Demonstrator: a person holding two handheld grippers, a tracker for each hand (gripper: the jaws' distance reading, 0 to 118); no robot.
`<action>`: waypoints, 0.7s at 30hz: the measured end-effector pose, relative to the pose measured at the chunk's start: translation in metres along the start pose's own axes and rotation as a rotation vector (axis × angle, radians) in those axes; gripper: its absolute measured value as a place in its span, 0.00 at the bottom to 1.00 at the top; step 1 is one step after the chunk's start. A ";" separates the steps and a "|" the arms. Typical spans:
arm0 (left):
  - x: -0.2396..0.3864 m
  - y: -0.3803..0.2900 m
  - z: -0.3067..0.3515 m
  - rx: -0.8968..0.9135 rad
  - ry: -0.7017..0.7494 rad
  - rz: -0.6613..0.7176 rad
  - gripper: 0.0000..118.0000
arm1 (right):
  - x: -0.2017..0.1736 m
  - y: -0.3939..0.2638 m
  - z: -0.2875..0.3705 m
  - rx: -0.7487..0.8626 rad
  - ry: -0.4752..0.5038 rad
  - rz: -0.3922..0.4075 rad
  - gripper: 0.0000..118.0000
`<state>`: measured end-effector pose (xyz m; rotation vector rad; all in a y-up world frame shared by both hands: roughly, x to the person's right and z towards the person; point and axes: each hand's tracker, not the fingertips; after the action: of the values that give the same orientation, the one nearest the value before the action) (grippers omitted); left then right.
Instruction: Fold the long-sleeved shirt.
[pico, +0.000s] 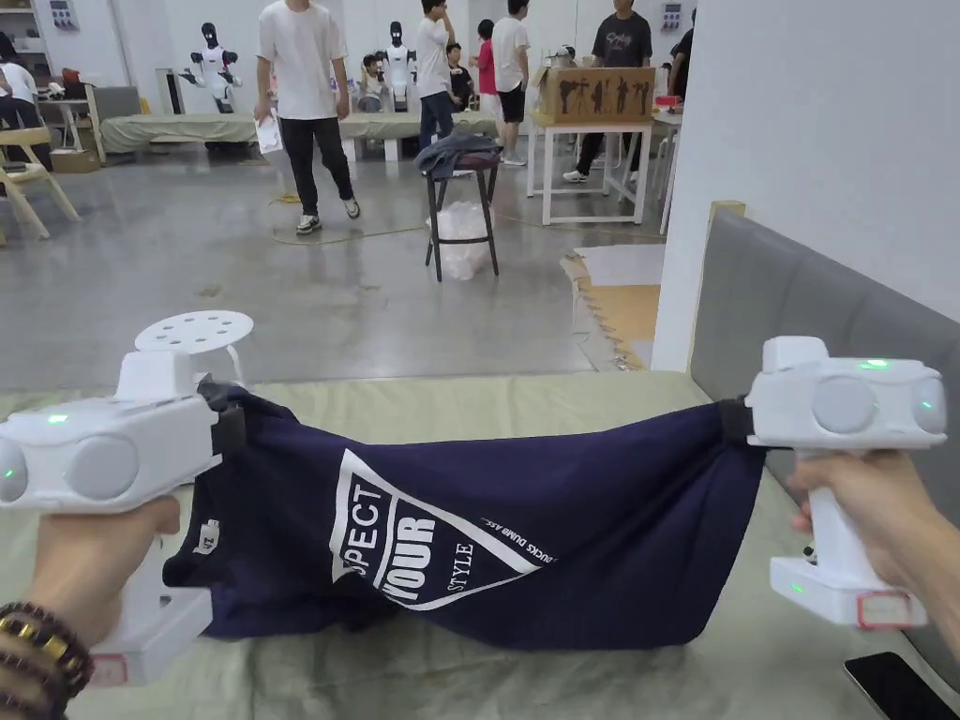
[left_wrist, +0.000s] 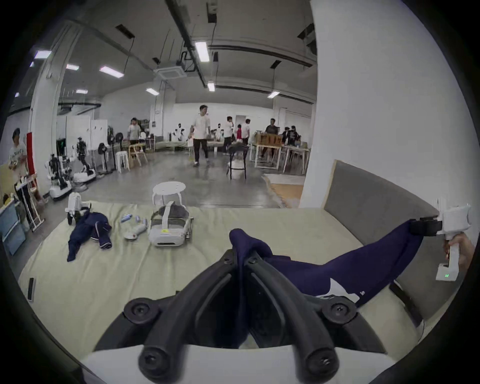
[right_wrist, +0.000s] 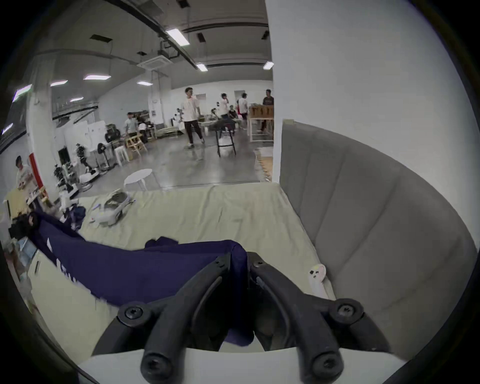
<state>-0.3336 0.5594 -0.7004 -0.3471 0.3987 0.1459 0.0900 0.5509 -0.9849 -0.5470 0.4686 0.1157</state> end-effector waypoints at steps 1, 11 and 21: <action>0.000 -0.010 0.022 -0.007 -0.015 -0.029 0.05 | 0.000 -0.018 0.022 0.008 0.004 0.026 0.08; 0.011 -0.218 0.149 -0.473 -0.043 -0.095 0.05 | 0.016 -0.251 0.122 -0.452 0.027 0.134 0.08; -0.010 -0.269 0.147 -0.565 -0.082 -0.027 0.90 | 0.005 -0.297 0.110 -0.634 0.036 0.241 0.83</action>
<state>-0.2347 0.3606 -0.4884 -0.8998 0.2651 0.2456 0.2059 0.3557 -0.7640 -1.1131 0.5313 0.4961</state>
